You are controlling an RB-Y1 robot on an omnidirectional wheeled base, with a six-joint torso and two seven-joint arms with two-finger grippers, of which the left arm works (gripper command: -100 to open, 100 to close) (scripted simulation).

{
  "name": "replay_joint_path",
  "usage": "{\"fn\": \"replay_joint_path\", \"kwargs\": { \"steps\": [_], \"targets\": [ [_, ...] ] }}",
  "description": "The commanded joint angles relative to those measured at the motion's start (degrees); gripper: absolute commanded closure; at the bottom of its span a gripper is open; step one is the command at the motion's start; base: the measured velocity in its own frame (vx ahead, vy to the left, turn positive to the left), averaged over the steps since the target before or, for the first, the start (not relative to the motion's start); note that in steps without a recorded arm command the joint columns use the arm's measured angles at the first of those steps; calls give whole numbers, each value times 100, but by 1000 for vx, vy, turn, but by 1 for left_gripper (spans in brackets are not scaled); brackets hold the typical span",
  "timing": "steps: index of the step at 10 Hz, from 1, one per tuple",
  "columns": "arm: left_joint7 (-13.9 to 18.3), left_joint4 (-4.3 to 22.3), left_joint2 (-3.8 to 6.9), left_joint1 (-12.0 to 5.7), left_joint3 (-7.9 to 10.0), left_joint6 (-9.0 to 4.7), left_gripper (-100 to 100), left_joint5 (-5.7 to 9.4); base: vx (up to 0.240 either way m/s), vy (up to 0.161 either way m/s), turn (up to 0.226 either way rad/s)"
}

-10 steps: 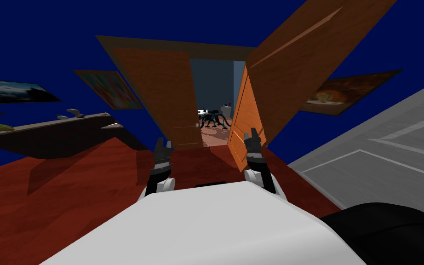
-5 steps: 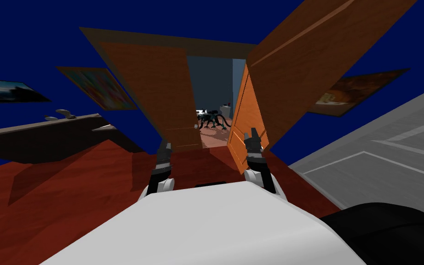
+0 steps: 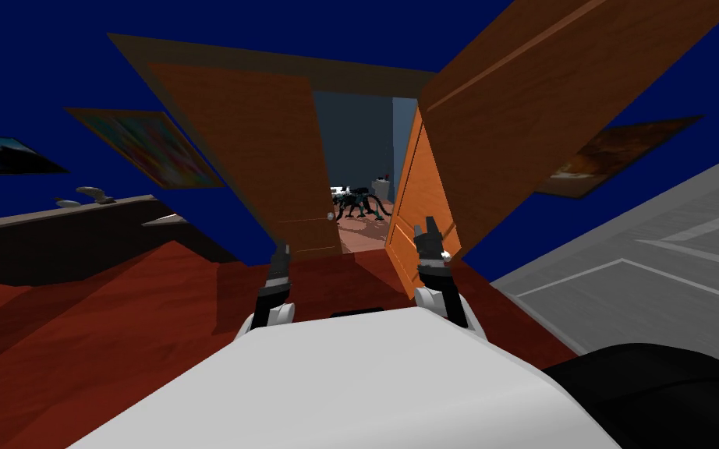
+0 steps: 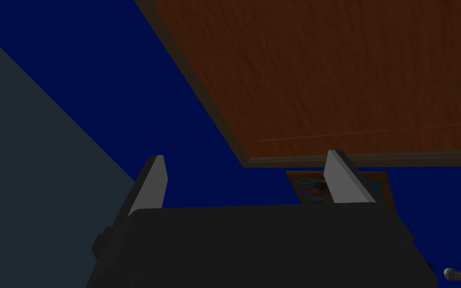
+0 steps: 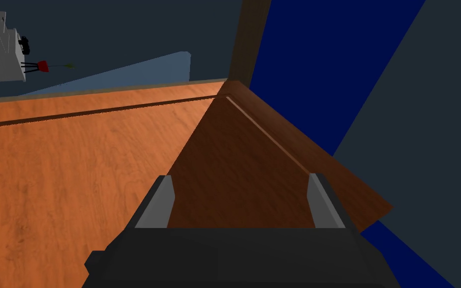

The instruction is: Pull the door open

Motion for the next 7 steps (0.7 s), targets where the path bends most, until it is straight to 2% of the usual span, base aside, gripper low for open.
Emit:
{"fn": "replay_joint_path", "kwargs": {
  "steps": [1,7],
  "targets": [
    [-186,184,30,-58,67,-41,-100,-49,82,-14,-32],
    [-861,815,102,-241,293,-161,-100,-245,101,-7,-31]
  ]
}}
